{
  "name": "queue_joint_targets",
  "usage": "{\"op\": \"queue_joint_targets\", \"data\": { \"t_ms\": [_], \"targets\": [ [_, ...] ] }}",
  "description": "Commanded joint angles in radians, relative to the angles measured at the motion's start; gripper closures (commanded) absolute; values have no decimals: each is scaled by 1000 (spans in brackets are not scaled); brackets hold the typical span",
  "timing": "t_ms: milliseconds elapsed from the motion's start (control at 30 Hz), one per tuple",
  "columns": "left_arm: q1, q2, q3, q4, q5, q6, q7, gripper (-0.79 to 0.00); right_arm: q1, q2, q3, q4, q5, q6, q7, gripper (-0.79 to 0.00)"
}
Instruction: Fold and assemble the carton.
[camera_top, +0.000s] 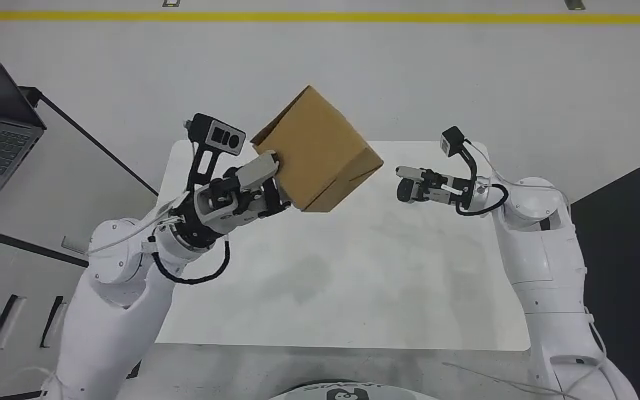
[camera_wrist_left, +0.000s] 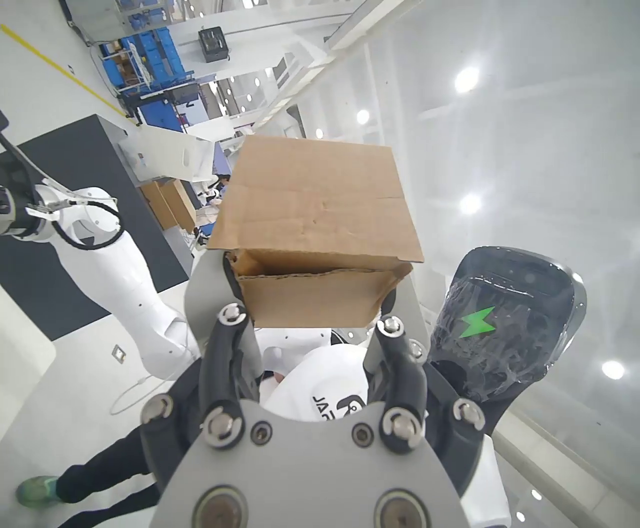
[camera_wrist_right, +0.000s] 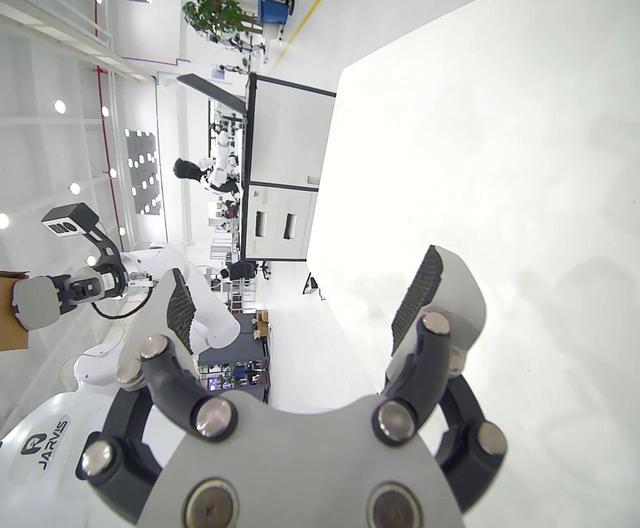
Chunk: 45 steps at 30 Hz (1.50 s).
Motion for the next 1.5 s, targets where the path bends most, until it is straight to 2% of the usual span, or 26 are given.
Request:
{"op": "queue_joint_targets", "data": {
  "t_ms": [0, 133, 200, 367, 467, 667, 933, 1000, 1167, 1333, 1467],
  "targets": [
    [0, 0, 0, 0, -1, 2, 1, 0, 0, 0, 0, 0, 0, 0, 0, -785],
    [-2, 0, 0, -8, 11, -1, 0, 0, 0, 0, 0, 0, 0, 0, 0, -785],
    [-16, -1, -6, -25, 60, -46, -4, 0, 0, 0, 0, 0, 0, 0, 0, -785],
    [-67, 8, -32, -23, 353, -138, -91, 0, 0, 0, 0, 0, 0, 0, 0, -785],
    [-84, 12, -39, -23, 459, -186, -132, 0, 0, 0, 0, 0, 0, 0, 0, -785],
    [-95, 13, -37, -30, 544, -304, -138, 0, 0, 0, 0, 0, 0, 0, 0, -785],
    [-93, 13, -32, -34, 545, -311, -135, 0, 0, 0, 0, 0, 0, 0, 0, -785],
    [-108, 17, -48, -56, 659, -340, -161, 0, 0, 0, 0, 0, 0, 0, 0, -785],
    [-110, 21, -85, -79, 916, -465, -120, 0, 0, 0, 0, 0, 0, 0, 0, -785],
    [-97, 25, -113, -99, 1104, -602, -73, 0, 0, 0, 0, 0, 0, 0, 0, -785],
    [-85, 25, -137, -121, 1214, -690, 11, 0, 0, 0, 0, 0, 0, 0, 0, -785]
  ]
}}
